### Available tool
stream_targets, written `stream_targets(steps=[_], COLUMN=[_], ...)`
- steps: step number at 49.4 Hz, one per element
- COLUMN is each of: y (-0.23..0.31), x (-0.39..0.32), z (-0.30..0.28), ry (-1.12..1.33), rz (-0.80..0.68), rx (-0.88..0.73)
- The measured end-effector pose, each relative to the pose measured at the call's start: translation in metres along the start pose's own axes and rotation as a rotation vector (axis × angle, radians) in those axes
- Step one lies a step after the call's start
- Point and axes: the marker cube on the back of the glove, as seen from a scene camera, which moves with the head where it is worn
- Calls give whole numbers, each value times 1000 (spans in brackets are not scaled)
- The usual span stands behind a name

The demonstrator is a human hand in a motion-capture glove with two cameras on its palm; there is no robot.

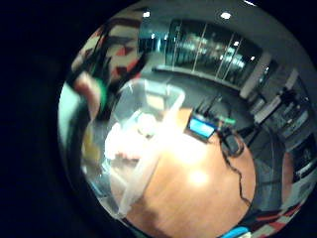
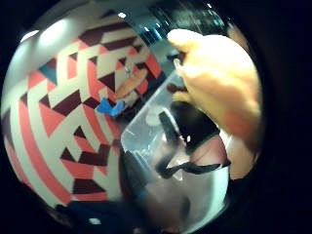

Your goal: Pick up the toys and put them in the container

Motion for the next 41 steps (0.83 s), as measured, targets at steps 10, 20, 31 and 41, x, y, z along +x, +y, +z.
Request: stream_targets(steps=[10, 20, 31, 41], y=[18, 31, 55, 96], x=[-3, 29, 62, 92], z=[33, 13, -23, -46], ry=[-118, -87, -57, -42], rz=[77, 104, 113, 96], rx=[-109, -62, -3, -1])
